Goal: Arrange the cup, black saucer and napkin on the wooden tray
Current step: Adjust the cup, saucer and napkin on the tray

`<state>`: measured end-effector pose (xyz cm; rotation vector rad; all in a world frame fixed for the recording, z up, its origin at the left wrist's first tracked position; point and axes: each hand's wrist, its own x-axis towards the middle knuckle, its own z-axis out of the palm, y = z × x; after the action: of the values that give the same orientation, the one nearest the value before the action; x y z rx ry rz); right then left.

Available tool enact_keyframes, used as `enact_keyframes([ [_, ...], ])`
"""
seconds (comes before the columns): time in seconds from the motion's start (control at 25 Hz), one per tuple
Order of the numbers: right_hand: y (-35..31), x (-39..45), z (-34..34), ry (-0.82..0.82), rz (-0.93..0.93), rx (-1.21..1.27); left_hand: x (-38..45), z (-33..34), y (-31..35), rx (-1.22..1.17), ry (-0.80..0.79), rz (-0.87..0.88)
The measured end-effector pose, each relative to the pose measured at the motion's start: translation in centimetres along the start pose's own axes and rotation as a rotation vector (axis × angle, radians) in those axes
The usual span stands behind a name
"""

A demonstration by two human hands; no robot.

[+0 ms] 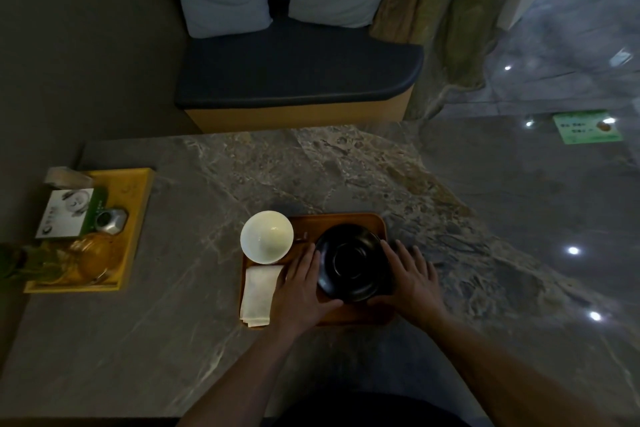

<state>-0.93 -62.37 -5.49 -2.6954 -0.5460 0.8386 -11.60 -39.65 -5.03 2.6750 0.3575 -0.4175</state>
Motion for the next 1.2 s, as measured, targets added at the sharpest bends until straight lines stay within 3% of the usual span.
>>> enact_keyframes([
  [0.2, -0.2, -0.6, 0.2, -0.006, -0.007, -0.034, -0.4, 0.1, -0.2, 0.009, -0.012, -0.006],
  [0.44, -0.1, -0.8, 0.0, 0.069, -0.18, -0.215, -0.8, 0.2, -0.8, 0.036, -0.006, 0.018],
  [1.2, -1.2, -2.7, 0.3, 0.032, -0.141, -0.18, -1.7, -0.1, -1.4, 0.039, -0.019, 0.022],
])
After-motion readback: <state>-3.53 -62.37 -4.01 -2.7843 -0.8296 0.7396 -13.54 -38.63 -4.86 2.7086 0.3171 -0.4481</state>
